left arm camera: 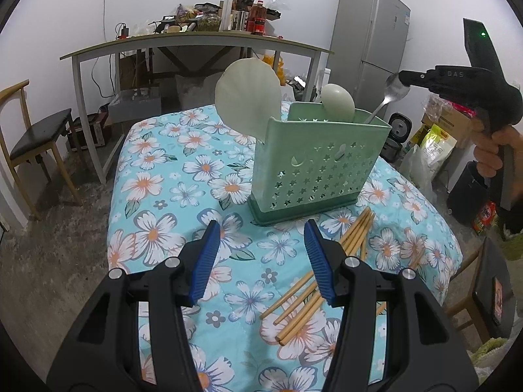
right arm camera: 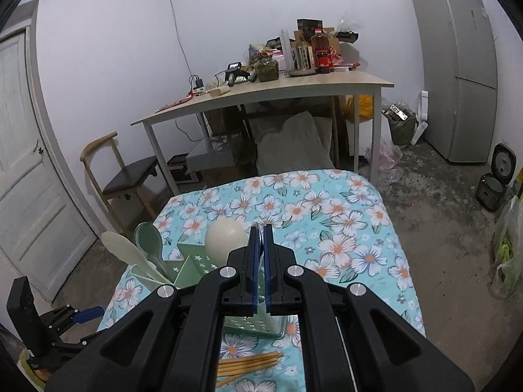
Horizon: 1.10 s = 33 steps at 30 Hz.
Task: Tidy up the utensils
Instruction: 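Open the left tool to release the ladle while the right tool moves toward the chopsticks, then grasp one wooden chopstick with the left tool while the right tool straddles another chopstick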
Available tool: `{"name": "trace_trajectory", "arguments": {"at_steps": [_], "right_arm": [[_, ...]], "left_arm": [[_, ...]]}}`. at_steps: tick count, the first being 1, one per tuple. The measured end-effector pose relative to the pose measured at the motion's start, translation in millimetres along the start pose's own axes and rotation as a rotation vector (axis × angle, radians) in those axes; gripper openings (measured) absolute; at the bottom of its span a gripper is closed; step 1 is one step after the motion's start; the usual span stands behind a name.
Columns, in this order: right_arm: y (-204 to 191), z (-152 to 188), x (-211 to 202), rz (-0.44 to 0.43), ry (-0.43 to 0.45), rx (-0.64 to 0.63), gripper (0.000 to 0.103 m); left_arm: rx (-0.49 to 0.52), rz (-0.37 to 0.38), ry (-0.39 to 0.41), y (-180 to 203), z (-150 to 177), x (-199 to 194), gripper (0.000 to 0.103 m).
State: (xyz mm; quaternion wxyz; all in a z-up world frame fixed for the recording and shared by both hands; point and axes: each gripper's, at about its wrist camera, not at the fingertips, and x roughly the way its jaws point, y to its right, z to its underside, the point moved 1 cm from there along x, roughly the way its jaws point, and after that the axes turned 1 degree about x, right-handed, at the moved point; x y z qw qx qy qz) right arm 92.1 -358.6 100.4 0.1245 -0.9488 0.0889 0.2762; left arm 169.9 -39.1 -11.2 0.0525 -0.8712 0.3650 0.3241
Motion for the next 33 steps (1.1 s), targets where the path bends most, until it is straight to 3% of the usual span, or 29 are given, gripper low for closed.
{"name": "trace_trajectory", "arguments": {"at_steps": [14,16,18,21,27,33], "right_arm": [[17,9,-24,-0.008,0.019,0.072,0.005],[23,19,-29,-0.009,0.003,0.101,0.015],[32,34,-34,-0.011,-0.027,0.139,0.022],[44,59,-38,-0.015,-0.084,0.2,0.025],[65,132,-32,-0.048,-0.272,0.383,0.026],[79,198,-22,-0.097,-0.404,0.596,0.026]], "left_arm": [[0.001,0.007,0.003,4,3,-4,0.051],[0.001,0.008,0.001,4,4,-3,0.051],[0.0,0.014,-0.003,4,5,-4,0.051],[-0.002,0.025,-0.007,4,8,-4,0.051],[0.002,0.045,-0.041,4,18,3,0.052],[0.006,0.062,-0.065,4,28,7,0.052]]}}
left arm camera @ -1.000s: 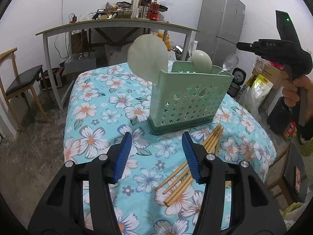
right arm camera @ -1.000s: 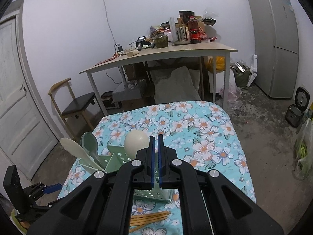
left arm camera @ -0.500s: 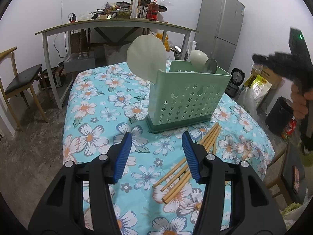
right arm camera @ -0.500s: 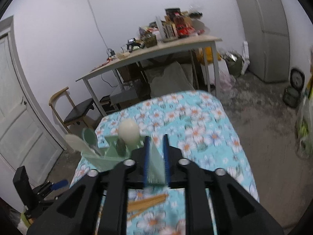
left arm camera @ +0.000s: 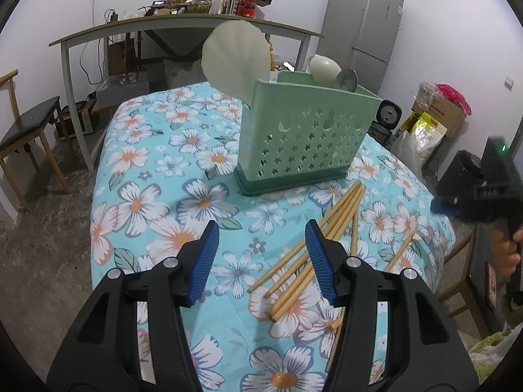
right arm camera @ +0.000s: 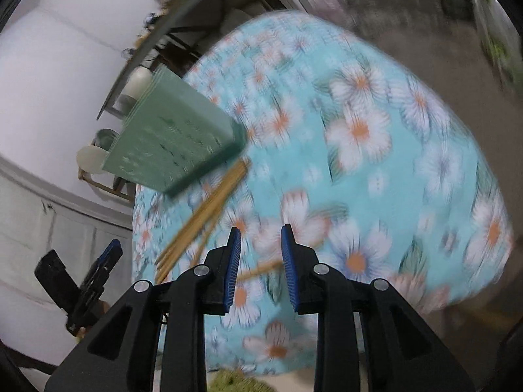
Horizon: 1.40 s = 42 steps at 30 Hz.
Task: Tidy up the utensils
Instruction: 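Grasp one wooden chopstick with the left tool while the right tool straddles another chopstick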
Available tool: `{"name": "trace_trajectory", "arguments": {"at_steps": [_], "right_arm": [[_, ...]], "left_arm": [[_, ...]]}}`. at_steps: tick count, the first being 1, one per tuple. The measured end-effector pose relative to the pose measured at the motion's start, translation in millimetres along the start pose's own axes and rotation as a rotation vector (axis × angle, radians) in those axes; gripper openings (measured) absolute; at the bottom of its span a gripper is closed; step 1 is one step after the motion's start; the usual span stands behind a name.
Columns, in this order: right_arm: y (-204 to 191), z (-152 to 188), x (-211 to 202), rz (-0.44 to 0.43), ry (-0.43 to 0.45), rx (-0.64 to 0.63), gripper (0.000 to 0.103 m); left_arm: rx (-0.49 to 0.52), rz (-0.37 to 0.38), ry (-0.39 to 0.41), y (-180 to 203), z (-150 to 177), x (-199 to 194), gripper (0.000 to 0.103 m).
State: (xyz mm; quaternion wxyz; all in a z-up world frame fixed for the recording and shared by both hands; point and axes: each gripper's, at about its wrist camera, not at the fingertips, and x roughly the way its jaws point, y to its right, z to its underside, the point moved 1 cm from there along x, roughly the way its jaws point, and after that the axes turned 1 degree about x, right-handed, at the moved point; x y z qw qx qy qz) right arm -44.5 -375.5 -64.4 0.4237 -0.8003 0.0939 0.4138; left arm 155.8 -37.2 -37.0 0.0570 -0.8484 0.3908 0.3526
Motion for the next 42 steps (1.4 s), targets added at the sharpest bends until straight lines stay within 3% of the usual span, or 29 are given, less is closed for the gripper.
{"name": "trace_trajectory", "arguments": {"at_steps": [6,14,24,34,42], "right_arm": [[29,28,26,-0.024,-0.067,0.168,0.026],[35,20,43,-0.02,-0.013,0.237,0.02],[25,10,45,0.026,0.059,0.148,0.015],[33,5,27,0.087,0.078,0.051,0.015],[34,6,30,0.084,0.083,0.038,0.016]], "left_arm": [[0.0,0.009,-0.015,-2,5,2,0.052],[0.0,0.015,-0.018,-1,7,1,0.052],[0.033,0.045,-0.037,17,7,2,0.052],[0.153,0.166,-0.12,67,12,25,0.051],[0.262,0.197,-0.236,98,25,56,0.027]]}}
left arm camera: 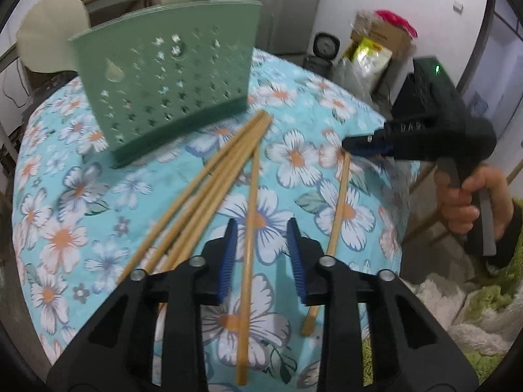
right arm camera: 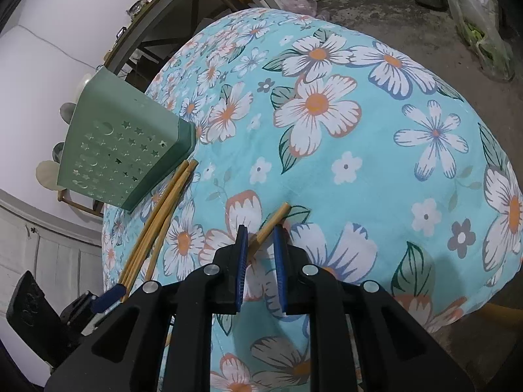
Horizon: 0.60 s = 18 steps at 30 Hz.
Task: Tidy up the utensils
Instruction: 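Grasp one wooden chopstick with the left tool while the right tool straddles another chopstick, then close the right tool on a single wooden chopstick while the left tool holds its chopstick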
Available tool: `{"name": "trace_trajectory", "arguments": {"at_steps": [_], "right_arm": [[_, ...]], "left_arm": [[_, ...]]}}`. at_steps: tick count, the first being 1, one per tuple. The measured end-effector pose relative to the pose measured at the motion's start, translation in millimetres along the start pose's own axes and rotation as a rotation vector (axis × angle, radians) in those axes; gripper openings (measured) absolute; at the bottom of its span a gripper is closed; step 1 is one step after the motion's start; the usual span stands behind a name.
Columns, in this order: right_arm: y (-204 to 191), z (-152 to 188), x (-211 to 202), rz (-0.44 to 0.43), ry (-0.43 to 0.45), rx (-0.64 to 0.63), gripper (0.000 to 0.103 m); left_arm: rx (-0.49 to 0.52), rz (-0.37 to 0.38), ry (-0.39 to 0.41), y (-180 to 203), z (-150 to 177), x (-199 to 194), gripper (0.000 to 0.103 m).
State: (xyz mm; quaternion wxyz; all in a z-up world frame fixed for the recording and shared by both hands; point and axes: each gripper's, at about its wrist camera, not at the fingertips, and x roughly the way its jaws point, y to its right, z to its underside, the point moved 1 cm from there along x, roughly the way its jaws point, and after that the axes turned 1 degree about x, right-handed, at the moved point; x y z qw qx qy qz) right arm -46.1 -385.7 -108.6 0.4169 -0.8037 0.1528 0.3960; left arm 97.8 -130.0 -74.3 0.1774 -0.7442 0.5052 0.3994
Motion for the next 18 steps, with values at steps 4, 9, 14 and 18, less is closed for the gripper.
{"name": "trace_trajectory", "arguments": {"at_steps": [4,9,14,18], "right_arm": [[1,1,1,-0.009,0.004,0.003,0.016],[1,2,1,-0.017,0.007,0.001,0.016],[2,2,2,-0.024,0.009,0.003,0.016],[2,2,2,-0.027,0.009,0.002,0.016]], "left_arm": [[-0.001,-0.009,-0.049,2,1,13,0.021],[-0.017,-0.029,-0.086,-2,1,24,0.015],[-0.022,-0.043,-0.084,-5,0,28,0.006],[0.016,-0.039,-0.088,1,1,25,0.006]]}}
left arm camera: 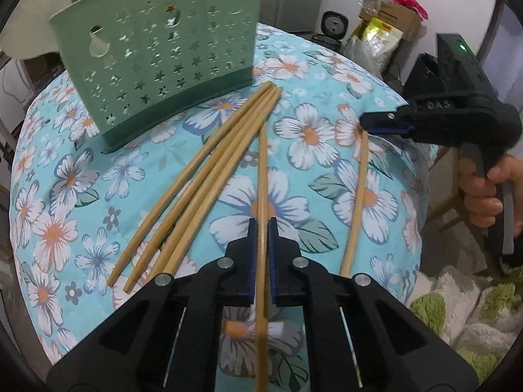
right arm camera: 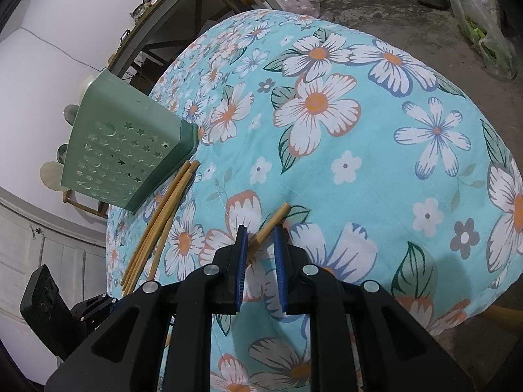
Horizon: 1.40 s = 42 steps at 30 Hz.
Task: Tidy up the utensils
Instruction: 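Close the right tool on a single wooden chopstick while the left tool holds its chopstick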
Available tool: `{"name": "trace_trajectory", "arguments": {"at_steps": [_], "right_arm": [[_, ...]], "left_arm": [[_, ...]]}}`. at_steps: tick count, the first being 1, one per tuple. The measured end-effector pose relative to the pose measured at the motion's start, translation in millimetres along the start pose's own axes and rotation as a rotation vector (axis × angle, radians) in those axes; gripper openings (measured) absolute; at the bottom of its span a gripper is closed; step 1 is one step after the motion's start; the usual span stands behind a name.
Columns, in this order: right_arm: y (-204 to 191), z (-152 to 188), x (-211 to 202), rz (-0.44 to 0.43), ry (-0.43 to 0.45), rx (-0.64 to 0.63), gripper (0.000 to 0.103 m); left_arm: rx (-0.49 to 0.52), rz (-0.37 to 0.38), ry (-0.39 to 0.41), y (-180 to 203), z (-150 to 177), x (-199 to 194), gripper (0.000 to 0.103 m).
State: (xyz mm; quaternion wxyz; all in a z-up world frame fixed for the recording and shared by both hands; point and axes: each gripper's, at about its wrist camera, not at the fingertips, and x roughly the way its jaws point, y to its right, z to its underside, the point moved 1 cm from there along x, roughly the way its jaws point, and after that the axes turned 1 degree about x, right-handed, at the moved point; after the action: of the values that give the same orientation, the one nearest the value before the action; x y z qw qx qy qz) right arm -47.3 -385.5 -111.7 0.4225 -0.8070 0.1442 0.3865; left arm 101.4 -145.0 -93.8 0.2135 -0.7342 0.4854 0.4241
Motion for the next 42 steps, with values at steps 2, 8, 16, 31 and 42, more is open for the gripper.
{"name": "trace_trajectory", "arguments": {"at_steps": [2,8,16,31,42], "right_arm": [[0,0,0,-0.002,0.0,0.001,0.016],[1,0,0,-0.005,0.001,0.002,0.016],[0,0,0,-0.005,0.001,0.002,0.016],[1,-1,-1,-0.006,-0.003,0.009,0.016],[1,-1,-1,-0.01,-0.007,0.008,0.016]], "left_arm": [[0.022,0.002,-0.008,3,2,-3,0.006],[0.068,0.032,-0.027,10,14,-15,0.006],[0.072,0.015,-0.08,6,40,-30,0.006],[-0.038,0.037,-0.056,-8,27,-25,0.014],[-0.029,0.045,-0.052,-8,-18,11,0.014]]}}
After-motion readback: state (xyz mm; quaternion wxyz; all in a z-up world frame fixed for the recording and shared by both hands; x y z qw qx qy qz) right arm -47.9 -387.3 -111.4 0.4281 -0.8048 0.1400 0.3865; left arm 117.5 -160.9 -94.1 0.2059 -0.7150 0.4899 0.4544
